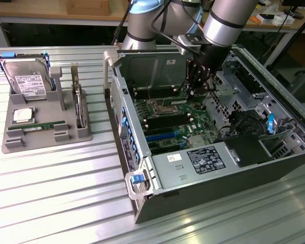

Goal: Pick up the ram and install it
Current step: 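Insert the ram into the slot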

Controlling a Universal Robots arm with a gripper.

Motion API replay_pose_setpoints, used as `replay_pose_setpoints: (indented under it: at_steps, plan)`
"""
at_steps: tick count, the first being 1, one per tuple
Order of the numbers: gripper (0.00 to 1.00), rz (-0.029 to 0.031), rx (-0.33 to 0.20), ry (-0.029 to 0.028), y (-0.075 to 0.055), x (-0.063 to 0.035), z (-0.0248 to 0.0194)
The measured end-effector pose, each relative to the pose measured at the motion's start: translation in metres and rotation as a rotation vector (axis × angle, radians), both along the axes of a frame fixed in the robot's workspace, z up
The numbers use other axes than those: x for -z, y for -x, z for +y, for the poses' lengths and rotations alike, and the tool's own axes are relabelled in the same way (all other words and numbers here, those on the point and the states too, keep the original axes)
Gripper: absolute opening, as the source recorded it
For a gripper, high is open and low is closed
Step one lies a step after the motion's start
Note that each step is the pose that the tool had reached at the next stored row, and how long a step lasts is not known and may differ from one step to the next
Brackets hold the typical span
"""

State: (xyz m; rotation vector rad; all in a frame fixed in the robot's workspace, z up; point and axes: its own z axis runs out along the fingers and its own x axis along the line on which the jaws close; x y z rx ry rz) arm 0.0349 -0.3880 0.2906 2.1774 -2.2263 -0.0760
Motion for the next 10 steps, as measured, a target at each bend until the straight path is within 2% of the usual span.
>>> replay_pose_setpoints:
  at_steps: [10]
  plan:
    - [0.12,-0.0001,0.0,-0.0001,0.0017,0.0055,-0.0006]
